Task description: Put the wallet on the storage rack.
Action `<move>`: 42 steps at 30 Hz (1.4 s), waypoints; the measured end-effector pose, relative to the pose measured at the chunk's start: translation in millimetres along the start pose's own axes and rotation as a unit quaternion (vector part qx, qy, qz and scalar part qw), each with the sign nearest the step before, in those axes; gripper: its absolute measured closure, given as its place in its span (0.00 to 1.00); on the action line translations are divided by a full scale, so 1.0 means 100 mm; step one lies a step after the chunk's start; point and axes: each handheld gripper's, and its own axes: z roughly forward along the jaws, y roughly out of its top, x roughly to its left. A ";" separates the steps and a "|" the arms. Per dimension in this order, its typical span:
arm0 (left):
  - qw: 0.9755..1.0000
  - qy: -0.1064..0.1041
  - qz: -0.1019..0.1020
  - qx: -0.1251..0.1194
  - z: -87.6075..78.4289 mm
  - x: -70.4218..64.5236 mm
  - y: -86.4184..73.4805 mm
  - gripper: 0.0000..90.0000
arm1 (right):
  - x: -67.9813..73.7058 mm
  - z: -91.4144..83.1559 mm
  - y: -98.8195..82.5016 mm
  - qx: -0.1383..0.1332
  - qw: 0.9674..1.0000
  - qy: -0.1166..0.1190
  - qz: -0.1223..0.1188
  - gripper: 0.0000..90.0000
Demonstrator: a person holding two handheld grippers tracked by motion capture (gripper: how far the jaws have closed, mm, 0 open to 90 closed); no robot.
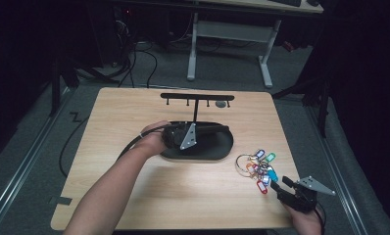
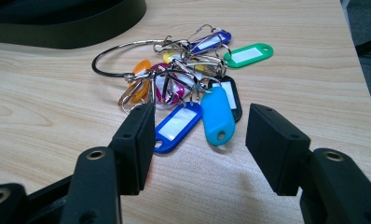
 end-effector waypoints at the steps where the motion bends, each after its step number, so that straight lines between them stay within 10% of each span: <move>1: 1.000 -0.003 -0.003 0.000 0.01 0.00 -0.01 0.82 | 0.00 0.00 0.00 0.001 1.000 0.000 0.001 0.47; 16: 0.997 -0.046 -0.030 0.062 0.07 -0.08 -0.40 0.80 | 0.01 0.02 -0.01 0.007 1.000 0.000 0.002 0.47; 21: 0.992 -0.062 -0.076 0.082 0.07 -0.07 -0.53 0.74 | 0.02 0.02 -0.01 0.009 1.000 -0.002 0.001 0.47; 34: 0.984 -0.068 -0.094 0.137 -0.03 -0.15 -0.68 0.59 | 0.01 0.02 -0.01 0.006 1.000 -0.005 -0.001 0.47; 42: 0.981 -0.045 -0.134 0.130 -0.23 -0.12 -0.80 0.62 | 0.02 0.01 0.00 0.005 1.000 -0.007 -0.001 0.47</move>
